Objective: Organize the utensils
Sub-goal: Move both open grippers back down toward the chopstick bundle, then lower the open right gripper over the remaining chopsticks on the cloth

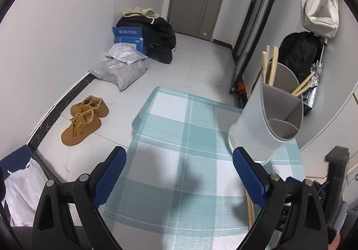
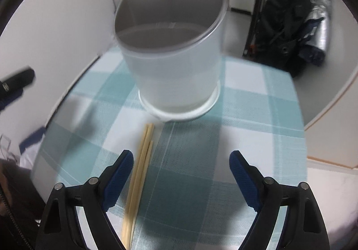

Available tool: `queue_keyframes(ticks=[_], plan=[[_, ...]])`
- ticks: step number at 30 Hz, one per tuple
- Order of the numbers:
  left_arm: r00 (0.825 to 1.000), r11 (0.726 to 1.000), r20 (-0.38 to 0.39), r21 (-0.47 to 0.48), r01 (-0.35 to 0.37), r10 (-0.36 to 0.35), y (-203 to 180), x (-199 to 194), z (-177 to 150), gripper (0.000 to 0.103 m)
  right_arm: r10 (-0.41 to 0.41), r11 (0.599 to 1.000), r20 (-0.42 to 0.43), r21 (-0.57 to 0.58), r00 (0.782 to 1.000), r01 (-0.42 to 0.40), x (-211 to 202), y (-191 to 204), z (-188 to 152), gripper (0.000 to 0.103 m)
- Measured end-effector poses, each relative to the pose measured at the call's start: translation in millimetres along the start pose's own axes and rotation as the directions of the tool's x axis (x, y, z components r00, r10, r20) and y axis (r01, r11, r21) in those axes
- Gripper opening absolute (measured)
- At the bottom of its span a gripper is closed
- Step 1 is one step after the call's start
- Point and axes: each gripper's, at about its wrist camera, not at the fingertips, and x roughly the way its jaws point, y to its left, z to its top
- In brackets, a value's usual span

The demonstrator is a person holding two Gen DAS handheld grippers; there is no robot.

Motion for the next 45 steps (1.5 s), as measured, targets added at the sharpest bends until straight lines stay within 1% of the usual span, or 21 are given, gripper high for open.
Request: queue_keyframes(ticks=[4, 7, 11, 16, 20, 25, 29, 31, 32, 36, 37, 38, 39, 41, 43, 45], plan=[[1.000, 1.000, 0.000, -0.011, -0.003, 0.003, 6, 1, -1, 0.093, -0.004, 1.000, -0.025, -0.019, 1.000, 0.004, 7, 6, -4, 0.080], [1.000, 1.000, -0.020, -0.029, 0.006, -0.007, 9, 5, -1, 0.093, -0.042, 0.998, -0.044, -0.058, 0.998, 0.040, 10, 12, -8, 0.077], [0.999, 0.998, -0.036, -0.053, 0.022, -0.024, 13, 8, 1, 0.093, -0.065, 0.997, -0.060, -0.041, 0.996, 0.063, 12, 9, -11, 0.074], [0.999, 0.999, -0.042, -0.050, 0.019, -0.021, 13, 8, 0, 0.093, -0.065, 0.997, -0.084, -0.049, 0.994, 0.061, 14, 11, -16, 0.071], [0.999, 0.998, -0.045, -0.067, 0.016, -0.019, 15, 8, 1, 0.093, -0.061, 0.996, -0.080, -0.072, 0.995, 0.055, 13, 18, -16, 0.069], [0.998, 0.995, -0.064, -0.095, 0.018, -0.025, 22, 11, 2, 0.093, -0.043, 0.996, -0.073, -0.076, 0.996, 0.037, 13, 22, -11, 0.069], [0.997, 0.993, -0.072, -0.113, 0.026, -0.034, 25, 11, 2, 0.093, -0.028, 0.995, -0.069, -0.097, 0.997, 0.021, 9, 33, -12, 0.068], [0.997, 0.993, -0.075, -0.112, 0.027, -0.036, 25, 11, 1, 0.093, -0.035, 0.993, -0.078, -0.116, 0.996, 0.026, 10, 38, -15, 0.068], [0.997, 0.993, -0.076, -0.111, 0.026, -0.034, 24, 11, 1, 0.093, -0.039, 0.992, -0.065, -0.120, 0.997, 0.031, 9, 40, -15, 0.068], [0.996, 0.993, -0.082, -0.115, 0.029, -0.039, 24, 11, 1, 0.093, -0.048, 0.992, -0.068, -0.122, 0.997, 0.040, 9, 42, -13, 0.068], [0.996, 0.993, -0.085, -0.116, 0.030, -0.040, 25, 12, 0, 0.093, -0.052, 0.992, -0.071, -0.119, 0.996, 0.044, 10, 42, -11, 0.068], [0.995, 0.992, -0.088, -0.119, 0.030, -0.040, 25, 12, 0, 0.093, -0.058, 0.992, -0.070, -0.118, 0.996, 0.050, 9, 42, -9, 0.063], [0.995, 0.992, -0.090, -0.124, 0.028, -0.039, 27, 12, 0, 0.093, -0.055, 0.992, -0.065, -0.116, 0.996, 0.047, 7, 43, -8, 0.061], [0.995, 0.989, -0.091, -0.143, 0.027, -0.040, 32, 12, 2, 0.093, -0.027, 0.993, -0.051, -0.114, 0.998, 0.021, 2, 44, -6, 0.061], [0.996, 0.985, -0.083, -0.173, 0.019, -0.034, 41, 10, 4, 0.093, 0.007, 0.991, -0.037, -0.136, 0.999, -0.012, -3, 47, -5, 0.060], [0.997, 0.978, -0.075, -0.209, 0.013, -0.030, 51, 8, 6, 0.093, 0.049, 0.981, -0.015, -0.185, 0.999, -0.051, -8, 55, -2, 0.060]])
